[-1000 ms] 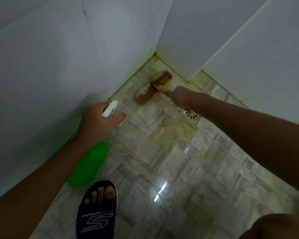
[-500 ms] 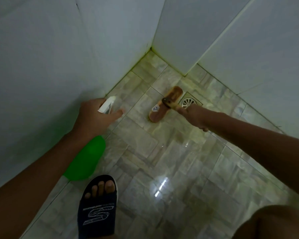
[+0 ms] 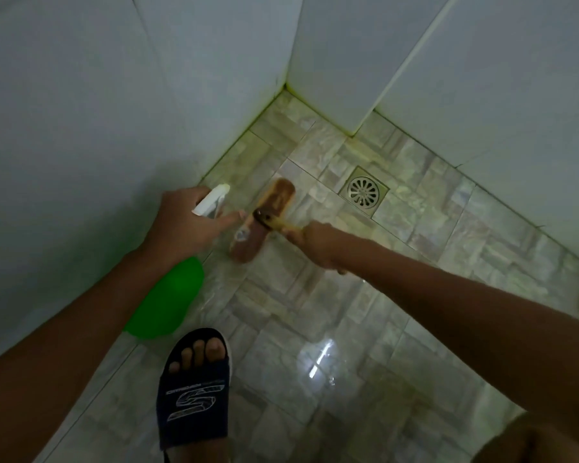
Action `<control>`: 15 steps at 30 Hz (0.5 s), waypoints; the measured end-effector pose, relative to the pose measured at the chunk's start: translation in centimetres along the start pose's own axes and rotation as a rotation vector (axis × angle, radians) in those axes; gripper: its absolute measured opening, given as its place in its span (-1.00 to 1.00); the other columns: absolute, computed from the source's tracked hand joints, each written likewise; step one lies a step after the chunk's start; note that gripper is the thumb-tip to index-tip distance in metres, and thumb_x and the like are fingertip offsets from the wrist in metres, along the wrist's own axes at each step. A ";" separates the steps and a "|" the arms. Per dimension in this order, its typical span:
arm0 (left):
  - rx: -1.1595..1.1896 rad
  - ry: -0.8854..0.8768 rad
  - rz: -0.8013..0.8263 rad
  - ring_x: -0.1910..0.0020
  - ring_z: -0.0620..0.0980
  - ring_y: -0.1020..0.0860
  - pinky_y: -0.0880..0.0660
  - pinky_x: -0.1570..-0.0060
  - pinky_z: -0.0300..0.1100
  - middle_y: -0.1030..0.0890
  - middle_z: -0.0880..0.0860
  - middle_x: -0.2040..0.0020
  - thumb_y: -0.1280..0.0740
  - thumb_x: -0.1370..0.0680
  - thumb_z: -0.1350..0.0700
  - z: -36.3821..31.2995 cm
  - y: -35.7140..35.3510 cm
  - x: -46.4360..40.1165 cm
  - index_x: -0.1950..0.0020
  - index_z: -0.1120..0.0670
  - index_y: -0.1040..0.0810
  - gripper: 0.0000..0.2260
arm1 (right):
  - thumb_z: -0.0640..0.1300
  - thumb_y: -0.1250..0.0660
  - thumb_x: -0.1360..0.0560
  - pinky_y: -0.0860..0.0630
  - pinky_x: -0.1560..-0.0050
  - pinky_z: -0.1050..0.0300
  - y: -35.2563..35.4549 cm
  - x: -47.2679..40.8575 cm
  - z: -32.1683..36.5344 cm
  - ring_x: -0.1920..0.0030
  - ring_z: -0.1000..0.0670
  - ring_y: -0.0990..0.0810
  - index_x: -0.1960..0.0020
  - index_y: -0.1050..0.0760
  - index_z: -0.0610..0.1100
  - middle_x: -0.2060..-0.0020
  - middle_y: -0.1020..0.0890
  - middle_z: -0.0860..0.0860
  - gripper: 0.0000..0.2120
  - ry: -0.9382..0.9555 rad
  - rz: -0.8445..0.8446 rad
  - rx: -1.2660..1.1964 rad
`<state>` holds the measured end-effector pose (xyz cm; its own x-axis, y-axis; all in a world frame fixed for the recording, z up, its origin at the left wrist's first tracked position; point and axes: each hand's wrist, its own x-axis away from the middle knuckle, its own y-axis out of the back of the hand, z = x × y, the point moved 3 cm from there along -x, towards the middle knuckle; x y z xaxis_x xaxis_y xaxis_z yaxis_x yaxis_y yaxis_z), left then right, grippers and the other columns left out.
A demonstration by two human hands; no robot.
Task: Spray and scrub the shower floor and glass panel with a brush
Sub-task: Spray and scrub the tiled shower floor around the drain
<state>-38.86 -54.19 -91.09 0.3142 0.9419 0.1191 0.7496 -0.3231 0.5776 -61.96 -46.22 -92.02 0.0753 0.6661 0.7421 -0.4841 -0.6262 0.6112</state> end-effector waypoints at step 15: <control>-0.127 -0.190 0.188 0.44 -0.05 -0.24 -0.18 0.37 -0.11 -0.28 0.00 0.46 -0.64 -0.41 -0.04 -4.0 -4.7 -1.1 0.40 0.07 -0.28 -0.46 | 0.11 -0.11 -0.65 -0.41 0.53 0.14 -12.9 11.3 -1.7 0.62 -0.04 -0.44 0.28 -0.44 -0.20 0.51 -0.46 -0.12 -0.51 -0.456 -0.421 -1.281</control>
<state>-45.12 -53.33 -90.70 0.5535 0.8283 0.0870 0.5928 -0.4651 0.6575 -56.31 -29.90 -92.00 0.5602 0.3664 0.7430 -0.7781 0.5403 0.3202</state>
